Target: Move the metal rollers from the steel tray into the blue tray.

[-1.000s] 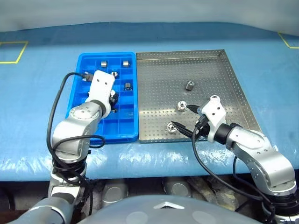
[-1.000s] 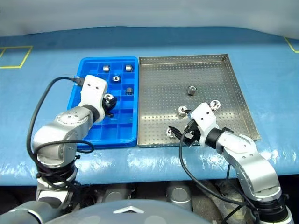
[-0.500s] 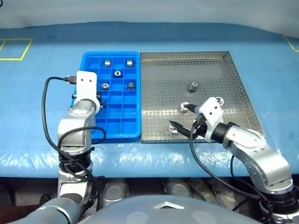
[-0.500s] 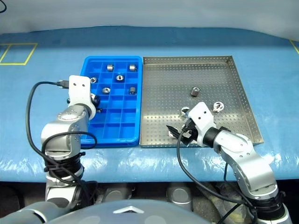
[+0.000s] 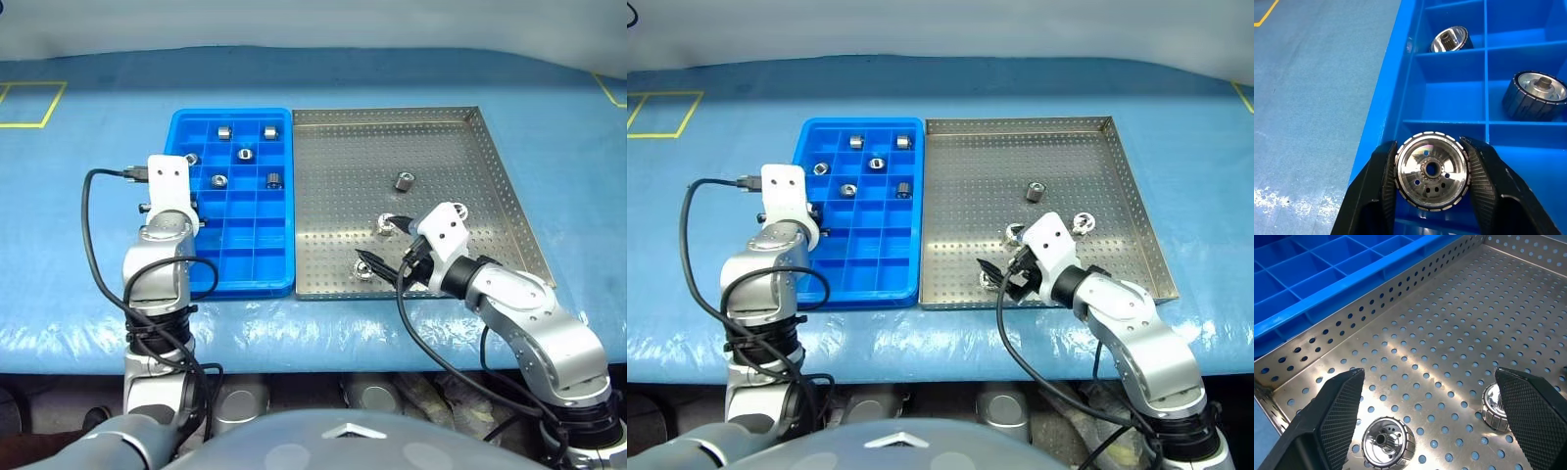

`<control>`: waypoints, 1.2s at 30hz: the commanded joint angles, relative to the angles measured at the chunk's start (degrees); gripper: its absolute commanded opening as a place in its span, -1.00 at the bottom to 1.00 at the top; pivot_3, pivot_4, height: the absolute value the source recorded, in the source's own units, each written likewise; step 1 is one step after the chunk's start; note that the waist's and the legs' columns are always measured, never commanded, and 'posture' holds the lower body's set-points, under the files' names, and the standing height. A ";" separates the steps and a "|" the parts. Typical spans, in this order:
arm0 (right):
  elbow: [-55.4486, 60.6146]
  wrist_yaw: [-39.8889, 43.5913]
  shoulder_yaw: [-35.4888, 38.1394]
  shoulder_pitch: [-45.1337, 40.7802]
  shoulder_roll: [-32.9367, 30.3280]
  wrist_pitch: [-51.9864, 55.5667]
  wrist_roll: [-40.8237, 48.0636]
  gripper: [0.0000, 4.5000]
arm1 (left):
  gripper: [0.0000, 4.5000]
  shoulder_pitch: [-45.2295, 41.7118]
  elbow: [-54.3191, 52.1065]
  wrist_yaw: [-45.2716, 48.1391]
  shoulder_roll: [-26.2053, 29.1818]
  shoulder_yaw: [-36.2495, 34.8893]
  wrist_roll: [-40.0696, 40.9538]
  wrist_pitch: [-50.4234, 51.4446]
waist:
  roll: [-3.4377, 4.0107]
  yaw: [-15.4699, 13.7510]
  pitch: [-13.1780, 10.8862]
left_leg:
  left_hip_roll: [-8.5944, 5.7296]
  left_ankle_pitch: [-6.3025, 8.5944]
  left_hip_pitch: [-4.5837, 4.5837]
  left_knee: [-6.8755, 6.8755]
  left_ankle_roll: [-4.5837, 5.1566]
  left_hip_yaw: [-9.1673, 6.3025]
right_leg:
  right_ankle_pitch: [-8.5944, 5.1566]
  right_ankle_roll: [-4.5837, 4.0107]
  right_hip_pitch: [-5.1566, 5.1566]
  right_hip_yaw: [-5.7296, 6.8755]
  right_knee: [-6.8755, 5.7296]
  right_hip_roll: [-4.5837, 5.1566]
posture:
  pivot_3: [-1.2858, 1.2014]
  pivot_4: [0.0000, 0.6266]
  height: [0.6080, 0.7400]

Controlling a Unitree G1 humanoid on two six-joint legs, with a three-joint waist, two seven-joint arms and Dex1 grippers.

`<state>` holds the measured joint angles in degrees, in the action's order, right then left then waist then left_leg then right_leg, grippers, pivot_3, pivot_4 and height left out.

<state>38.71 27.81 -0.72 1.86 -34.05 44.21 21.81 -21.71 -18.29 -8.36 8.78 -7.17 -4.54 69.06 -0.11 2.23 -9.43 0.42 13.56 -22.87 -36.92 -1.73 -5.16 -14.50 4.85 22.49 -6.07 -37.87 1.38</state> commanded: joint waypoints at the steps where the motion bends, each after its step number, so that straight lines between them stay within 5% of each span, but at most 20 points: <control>1: 1.48 -0.59 0.76 -0.55 0.13 -1.03 -0.42 1.00 | 0.20 0.22 -0.67 1.04 0.99 2.42 -0.83 -0.79 | 0.04 -0.03 0.02 | 0.00 0.00 0.01 0.00 0.00 0.00 | 0.00 0.00 0.00 0.00 -0.01 0.00 | 0.01 -0.52 1.00; 5: 1.69 -0.82 1.01 -0.83 0.65 -0.81 0.06 1.00 | 0.63 -0.41 -1.05 -0.79 -2.00 -0.20 -0.11 -4.81 | 0.05 0.00 0.04 | 0.00 -0.03 0.12 -0.02 -0.05 0.00 | -0.02 0.11 -0.11 0.00 -0.01 0.00 | 0.01 -0.52 1.00; 9: 1.51 -1.57 1.41 -0.95 1.40 -0.85 -0.14 1.00 | 0.63 -1.61 -3.11 0.32 -4.33 -1.20 1.96 -12.29 | -0.03 0.15 0.02 | 0.01 -0.07 0.09 -0.02 -0.11 0.00 | -0.04 0.25 -0.08 0.00 0.00 0.00 | 0.00 -0.52 1.00; 13: 1.94 -2.02 2.53 -0.26 0.83 -0.69 -0.24 1.00 | 0.63 -2.59 -7.02 13.82 -5.79 3.84 12.08 -17.75 | -0.03 -0.12 0.02 | 0.00 -0.07 0.00 -0.01 -0.12 0.00 | 0.06 0.08 -0.06 0.00 0.05 0.01 | 0.00 -0.52 1.00; 16: 2.91 -2.84 3.26 0.92 -0.63 0.25 -1.58 1.00 | 0.63 -1.91 -9.19 28.81 -0.16 13.72 19.66 -14.73 | -0.01 0.20 0.03 | -0.07 -0.05 -0.04 -0.01 -0.09 0.01 | 0.06 0.08 -0.06 -0.02 0.09 0.05 | -0.03 -0.52 1.00; 22: 6.95 -3.48 2.04 6.17 -9.46 5.16 -7.26 1.00 | 0.63 -3.13 -8.05 43.30 11.11 32.45 19.45 -19.16 | 0.05 2.63 0.06 | -0.03 -0.02 -0.04 0.07 -0.04 0.08 | 0.01 0.06 0.04 -0.06 0.06 0.03 | -0.08 -0.52 1.00; 36: 11.85 -6.28 6.23 10.97 -5.76 6.63 -8.42 1.00 | 0.63 -8.28 2.65 44.11 11.56 40.58 13.18 -18.82 | 0.04 5.73 0.06 | 0.08 0.00 0.02 -0.08 -0.01 0.20 | -0.10 0.39 0.03 -0.24 0.02 -0.13 | -0.15 -0.52 1.00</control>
<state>48.13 22.02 4.11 12.81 -40.05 51.46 13.84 -29.16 -15.33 35.57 20.97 33.25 9.03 51.09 -0.07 7.96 -9.37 0.50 13.56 -22.85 -36.99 -1.72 -4.97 -14.60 5.24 22.52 -6.31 -37.85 1.25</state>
